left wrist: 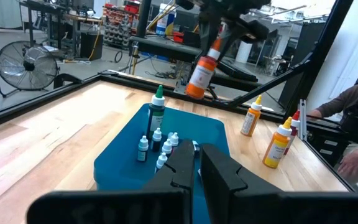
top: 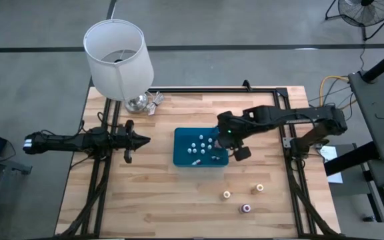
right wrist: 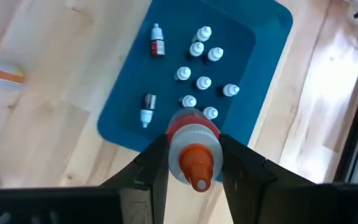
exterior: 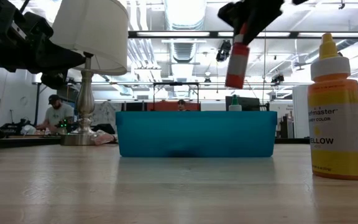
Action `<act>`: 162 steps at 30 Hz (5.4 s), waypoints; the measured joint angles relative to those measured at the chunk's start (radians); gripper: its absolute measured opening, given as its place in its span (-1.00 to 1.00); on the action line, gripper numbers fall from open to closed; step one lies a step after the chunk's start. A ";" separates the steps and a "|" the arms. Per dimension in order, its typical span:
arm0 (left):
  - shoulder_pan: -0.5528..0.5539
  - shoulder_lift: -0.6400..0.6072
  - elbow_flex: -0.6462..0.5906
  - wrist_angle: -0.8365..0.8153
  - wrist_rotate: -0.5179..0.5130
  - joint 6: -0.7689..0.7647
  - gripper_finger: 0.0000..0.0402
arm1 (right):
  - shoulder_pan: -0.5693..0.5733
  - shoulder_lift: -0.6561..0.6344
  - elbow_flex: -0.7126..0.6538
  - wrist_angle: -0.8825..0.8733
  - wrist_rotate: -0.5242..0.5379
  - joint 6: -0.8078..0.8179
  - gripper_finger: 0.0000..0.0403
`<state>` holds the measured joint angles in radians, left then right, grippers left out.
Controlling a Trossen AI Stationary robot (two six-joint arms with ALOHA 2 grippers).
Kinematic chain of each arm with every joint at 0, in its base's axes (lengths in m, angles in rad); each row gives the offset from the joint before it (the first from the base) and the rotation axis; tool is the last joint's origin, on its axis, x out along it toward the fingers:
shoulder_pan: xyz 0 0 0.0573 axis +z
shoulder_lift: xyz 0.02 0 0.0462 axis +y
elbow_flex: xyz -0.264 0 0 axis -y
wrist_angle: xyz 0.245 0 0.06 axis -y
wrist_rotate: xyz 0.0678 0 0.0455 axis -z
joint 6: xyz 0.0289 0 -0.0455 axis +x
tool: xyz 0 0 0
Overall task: Pick & Place food coloring
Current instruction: Put the large orange food coloring bottle into the blue bin
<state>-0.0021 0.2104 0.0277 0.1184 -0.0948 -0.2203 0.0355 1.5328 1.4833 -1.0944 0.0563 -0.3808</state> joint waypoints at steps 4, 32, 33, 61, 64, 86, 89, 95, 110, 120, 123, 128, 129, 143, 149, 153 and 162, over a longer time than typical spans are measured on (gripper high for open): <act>0.000 0.000 0.000 0.000 0.000 0.000 -0.99 | -0.029 0.048 0.033 0.006 0.001 -0.034 -0.47; 0.000 0.002 0.000 0.000 0.000 0.000 -0.99 | -0.194 0.228 0.115 0.048 -0.039 -0.144 -0.47; 0.000 0.002 0.000 0.000 0.000 0.000 -0.99 | -0.194 0.232 0.115 0.054 -0.041 -0.144 -0.47; 0.000 0.002 0.000 0.000 0.000 0.000 -0.99 | -0.219 0.328 0.113 0.089 -0.061 -0.172 -0.47; 0.000 0.002 0.000 0.000 0.000 0.000 -0.99 | -0.224 0.331 0.111 0.092 -0.062 -0.173 -0.47; 0.000 0.002 0.000 0.000 0.000 0.000 -0.99 | -0.253 0.329 0.049 0.127 -0.104 -0.180 -0.47; 0.000 0.002 0.000 0.000 0.000 0.000 -0.99 | -0.253 0.329 0.047 0.141 -0.105 -0.180 -0.47; 0.000 0.002 0.000 0.000 0.000 0.000 -0.99 | -0.253 0.329 0.041 0.141 -0.110 -0.180 -0.47; 0.000 0.002 0.000 0.000 0.000 0.000 -0.99 | -0.259 0.329 -0.011 0.181 -0.111 -0.170 -0.47; 0.000 0.002 0.000 0.000 0.000 0.000 -0.99 | -0.263 0.328 -0.031 0.193 -0.112 -0.169 -0.47; 0.000 0.002 0.000 0.000 0.000 0.000 -0.99 | -0.263 0.328 -0.031 0.194 -0.112 -0.170 -0.44; 0.000 0.002 0.000 0.000 0.000 0.000 -0.99 | -0.263 0.328 -0.031 0.205 -0.112 -0.176 -0.38; 0.000 0.002 0.000 0.000 0.000 0.000 -0.99 | -0.264 0.328 -0.031 0.209 -0.112 -0.176 -0.37; 0.000 0.002 0.000 0.000 0.000 0.000 -0.99 | -0.263 0.328 -0.031 0.219 -0.109 -0.167 -0.21; 0.000 0.002 0.000 0.000 0.000 0.000 -0.99 | -0.263 0.323 -0.031 0.217 -0.109 -0.155 -0.20; 0.000 0.002 0.000 0.000 0.000 0.000 -0.99 | -0.263 0.317 -0.031 0.213 -0.109 -0.154 -0.20; 0.000 0.002 0.000 0.000 0.000 0.000 -0.99 | -0.266 0.278 -0.031 0.210 -0.108 -0.145 -0.20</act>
<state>-0.0021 0.2119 0.0277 0.1183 -0.0949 -0.2202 -0.2306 1.8103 1.4521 -0.8845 -0.0517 -0.5263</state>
